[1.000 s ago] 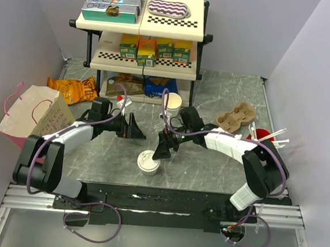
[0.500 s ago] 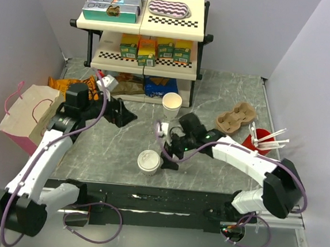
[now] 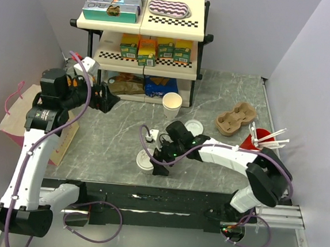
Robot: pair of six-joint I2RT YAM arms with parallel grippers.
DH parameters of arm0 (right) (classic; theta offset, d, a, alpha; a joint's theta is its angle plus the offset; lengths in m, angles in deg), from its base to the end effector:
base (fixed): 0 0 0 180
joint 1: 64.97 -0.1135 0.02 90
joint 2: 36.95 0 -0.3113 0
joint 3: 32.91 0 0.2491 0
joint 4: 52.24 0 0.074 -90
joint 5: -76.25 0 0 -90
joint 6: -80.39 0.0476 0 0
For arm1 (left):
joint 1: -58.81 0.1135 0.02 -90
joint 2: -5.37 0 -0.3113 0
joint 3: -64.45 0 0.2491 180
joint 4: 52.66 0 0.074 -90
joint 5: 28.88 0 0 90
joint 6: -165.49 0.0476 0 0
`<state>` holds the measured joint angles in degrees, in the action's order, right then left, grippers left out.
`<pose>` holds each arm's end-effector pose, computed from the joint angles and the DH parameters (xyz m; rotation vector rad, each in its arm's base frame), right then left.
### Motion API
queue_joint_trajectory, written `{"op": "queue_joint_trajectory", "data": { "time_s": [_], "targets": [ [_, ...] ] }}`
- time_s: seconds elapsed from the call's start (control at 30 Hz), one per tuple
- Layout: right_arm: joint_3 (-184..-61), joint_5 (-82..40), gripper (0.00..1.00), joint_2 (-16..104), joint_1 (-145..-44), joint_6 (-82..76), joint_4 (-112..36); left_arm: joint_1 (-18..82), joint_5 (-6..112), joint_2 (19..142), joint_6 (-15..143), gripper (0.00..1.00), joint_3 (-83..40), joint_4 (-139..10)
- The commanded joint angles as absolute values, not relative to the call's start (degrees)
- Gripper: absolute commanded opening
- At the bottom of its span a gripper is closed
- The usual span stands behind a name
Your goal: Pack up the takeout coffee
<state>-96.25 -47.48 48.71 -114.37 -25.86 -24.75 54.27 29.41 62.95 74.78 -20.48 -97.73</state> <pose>0.1753 0.2451 0.2425 -1.5647 1.9217 0.9727 0.1809 -0.0395 0.4559 0.4414 1.8200 -0.5816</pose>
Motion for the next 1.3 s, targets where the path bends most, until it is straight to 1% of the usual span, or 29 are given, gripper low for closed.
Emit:
{"op": "queue_joint_trajectory", "data": {
  "time_s": [0.0,0.17,0.37,0.53,0.67,0.7,0.77,0.9,1.03,1.1,1.17,1.27],
  "targets": [
    [-98.2,-45.3,1.0,53.7,-115.1,-22.3,-32.0,57.3,31.6,62.1,77.5,1.0,-25.0,-101.2],
    [-99.3,-44.1,1.0,57.9,-115.1,-21.8,-38.0,57.8,31.9,61.5,76.7,0.99,-25.8,-101.1],
    [-105.4,-43.4,0.99,64.5,-115.2,-16.6,-45.1,58.6,31.5,60.2,76.2,0.99,-25.1,-102.5],
    [-114.4,-41.3,0.99,70.6,-114.9,-11.4,-46.9,58.6,32.3,59.1,76.6,0.99,-24.5,-104.3],
    [-122.6,-39.5,1.0,79.0,-113.8,-5.1,-46.7,60.5,32.7,59.0,77.1,0.99,-25.5,-106.7],
    [-126.4,-39.0,1.0,80.5,-113.5,-4.5,-45.5,60.7,32.8,59.1,77.1,0.99,-25.9,-107.9],
    [-129.3,-37.7,1.0,84.0,-112.9,-3.6,-44.9,61.3,32.7,59.2,77.2,0.99,-26.5,-109.0],
    [-130.3,-34.9,1.0,85.8,-113.0,-4.0,-45.4,61.9,32.9,58.1,77.7,0.99,-26.4,-110.8],
    [-129.5,-37.7,0.99,85.6,-113.2,-3.5,-45.1,62.4,32.5,57.8,77.0,1.0,-25.9,-110.8],
    [-129.5,-38.2,0.99,84.5,-113.2,-3.8,-43.9,62.9,33.2,57.6,75.6,0.99,-24.3,-110.0],
    [-128.7,-38.4,0.99,82.6,-113.0,-4.9,-42.7,63.5,34.0,57.3,70.2,0.99,-22.2,-109.4],
    [-125.4,-38.7,0.99,77.8,-112.7,-7.6,-40.7,63.9,35.2,57.2,70.1,0.99,-17.7,-109.4]
  ]
}}
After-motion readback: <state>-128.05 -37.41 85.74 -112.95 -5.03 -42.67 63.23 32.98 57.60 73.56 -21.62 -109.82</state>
